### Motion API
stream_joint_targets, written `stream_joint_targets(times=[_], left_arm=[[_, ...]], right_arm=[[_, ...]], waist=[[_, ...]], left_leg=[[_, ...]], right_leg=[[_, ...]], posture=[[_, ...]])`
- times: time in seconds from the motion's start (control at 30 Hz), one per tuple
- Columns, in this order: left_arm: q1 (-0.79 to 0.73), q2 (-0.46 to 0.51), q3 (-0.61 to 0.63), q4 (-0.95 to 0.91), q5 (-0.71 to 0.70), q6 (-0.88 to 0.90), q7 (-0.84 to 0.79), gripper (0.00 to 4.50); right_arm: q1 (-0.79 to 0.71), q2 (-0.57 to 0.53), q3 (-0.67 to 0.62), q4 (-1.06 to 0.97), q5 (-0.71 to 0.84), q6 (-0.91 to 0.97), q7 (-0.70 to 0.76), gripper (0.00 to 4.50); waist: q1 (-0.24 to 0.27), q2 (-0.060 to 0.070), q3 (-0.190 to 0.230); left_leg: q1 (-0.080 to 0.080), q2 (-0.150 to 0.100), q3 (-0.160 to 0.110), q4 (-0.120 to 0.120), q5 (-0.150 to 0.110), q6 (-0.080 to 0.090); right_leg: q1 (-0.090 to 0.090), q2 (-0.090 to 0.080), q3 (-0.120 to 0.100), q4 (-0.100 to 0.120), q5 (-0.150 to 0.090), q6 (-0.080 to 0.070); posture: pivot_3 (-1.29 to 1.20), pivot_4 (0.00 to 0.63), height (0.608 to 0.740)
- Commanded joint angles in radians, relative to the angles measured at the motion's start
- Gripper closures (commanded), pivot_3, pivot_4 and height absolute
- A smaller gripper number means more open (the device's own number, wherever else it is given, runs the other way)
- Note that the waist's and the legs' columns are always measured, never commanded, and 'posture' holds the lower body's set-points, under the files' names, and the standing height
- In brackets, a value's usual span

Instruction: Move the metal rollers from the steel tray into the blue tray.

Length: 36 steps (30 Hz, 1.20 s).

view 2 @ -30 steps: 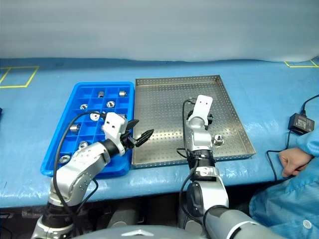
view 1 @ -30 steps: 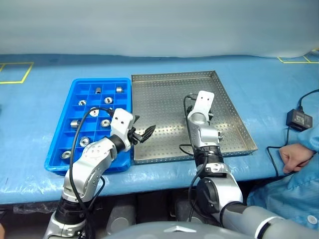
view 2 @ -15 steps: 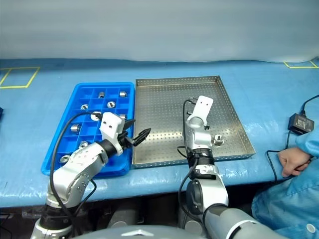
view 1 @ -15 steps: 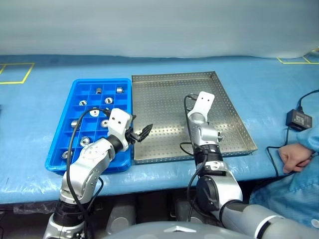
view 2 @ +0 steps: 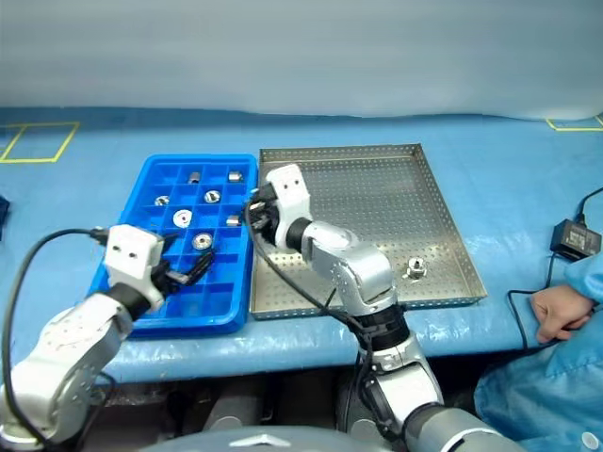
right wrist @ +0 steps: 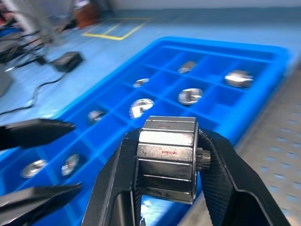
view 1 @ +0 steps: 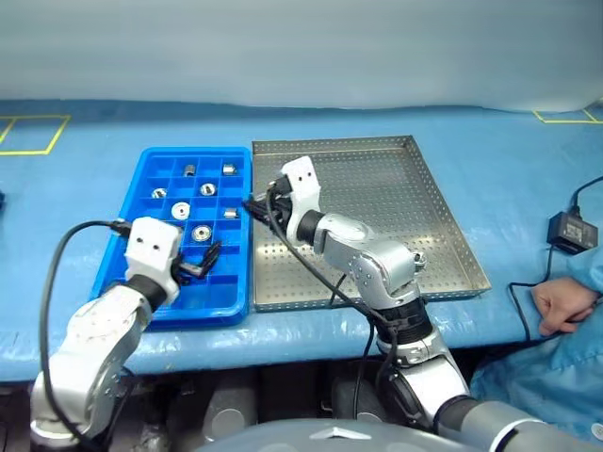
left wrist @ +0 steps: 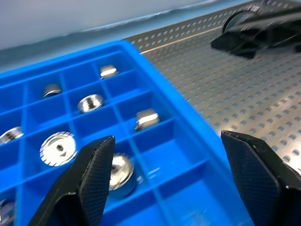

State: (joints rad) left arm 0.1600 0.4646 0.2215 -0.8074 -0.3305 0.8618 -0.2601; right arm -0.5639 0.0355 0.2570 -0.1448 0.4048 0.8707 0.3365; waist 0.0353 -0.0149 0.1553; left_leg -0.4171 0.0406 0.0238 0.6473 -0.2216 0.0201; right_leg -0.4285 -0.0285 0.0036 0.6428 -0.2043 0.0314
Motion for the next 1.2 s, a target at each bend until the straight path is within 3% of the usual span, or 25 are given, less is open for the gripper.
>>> stream_joint_targets(times=[0.03, 0.43, 0.47, 0.57, 0.6, 0.8, 1.0, 1.2], left_arm=[[0.041, 0.0, 0.081, -0.095, 0.0, 0.028, 0.024, 0.57], [0.09, -0.037, 0.073, -0.143, 0.003, 0.045, 0.061, 0.57], [0.086, -0.038, 0.071, -0.141, 0.001, 0.044, 0.062, 0.57], [0.072, -0.037, 0.065, -0.13, -0.002, 0.042, 0.062, 0.57], [0.066, -0.037, 0.06, -0.126, -0.003, 0.04, 0.061, 0.57], [-0.019, -0.073, -0.032, -0.077, -0.029, 0.011, 0.04, 0.57], [-0.157, -0.149, -0.19, 0.035, -0.039, -0.042, 0.01, 0.57], [-0.243, -0.189, -0.313, 0.157, -0.033, -0.108, -0.039, 0.57]], right_arm=[[-0.018, 0.003, 0.094, -0.015, -0.006, 0.0, 0.06, 3.16], [-0.02, 0.004, 0.161, 0.127, -0.126, -0.053, 0.07, 3.16], [-0.017, 0.002, 0.161, 0.12, -0.129, -0.051, 0.074, 2.44], [-0.002, 0.001, 0.153, 0.085, -0.145, -0.081, 0.067, 1.61], [0.003, -0.001, 0.147, 0.073, -0.157, -0.098, 0.053, 1.61], [0.035, -0.002, 0.023, -0.006, -0.197, -0.1, -0.078, 1.61], [0.079, -0.031, -0.18, -0.102, -0.285, 0.074, -0.315, 1.61], [0.17, -0.075, -0.293, -0.236, -0.381, 0.206, -0.453, 1.61]], waist=[[0.01, 0.0, 0.0], [0.061, -0.001, 0.0], [0.062, -0.001, 0.0], [0.062, -0.001, 0.0], [0.061, -0.001, 0.0], [0.061, -0.001, 0.0], [0.056, -0.001, 0.0], [0.012, -0.001, 0.0]], left_leg=[[0.0, 0.0, 0.0, 0.0, 0.0, 0.0], [-0.001, -0.001, 0.0, 0.0, -0.002, -0.004], [-0.002, -0.001, 0.0, 0.0, -0.002, -0.005], [-0.002, -0.001, 0.0, 0.0, -0.002, -0.005], [-0.002, -0.001, 0.0, 0.0, -0.002, -0.005], [-0.002, -0.001, -0.001, 0.001, -0.002, -0.006], [-0.003, -0.005, -0.001, 0.002, -0.002, -0.006], [-0.005, -0.005, 0.0, 0.001, -0.002, -0.005]], right_leg=[[0.0, 0.0, 0.0, 0.0, 0.0, 0.0], [-0.001, -0.001, 0.0, -0.001, -0.001, -0.001], [-0.002, -0.001, 0.0, -0.001, -0.001, -0.002], [-0.001, 0.0, -0.001, -0.001, -0.001, -0.002], [-0.001, 0.0, -0.001, -0.001, -0.001, -0.002], [-0.001, 0.0, -0.002, -0.001, -0.002, -0.002], [-0.001, -0.001, -0.002, -0.001, -0.001, -0.002], [-0.002, 0.0, -0.002, -0.001, -0.001, -0.002]], posture=[[0.27, 0.15, 0.74], [0.32, 0.15, 0.74], [0.32, 0.15, 0.74], [0.3, 0.15, 0.74], [0.29, 0.15, 0.74], [0.24, 0.15, 0.74], [0.17, 0.15, 0.74], [0.05, 0.15, 0.74]])
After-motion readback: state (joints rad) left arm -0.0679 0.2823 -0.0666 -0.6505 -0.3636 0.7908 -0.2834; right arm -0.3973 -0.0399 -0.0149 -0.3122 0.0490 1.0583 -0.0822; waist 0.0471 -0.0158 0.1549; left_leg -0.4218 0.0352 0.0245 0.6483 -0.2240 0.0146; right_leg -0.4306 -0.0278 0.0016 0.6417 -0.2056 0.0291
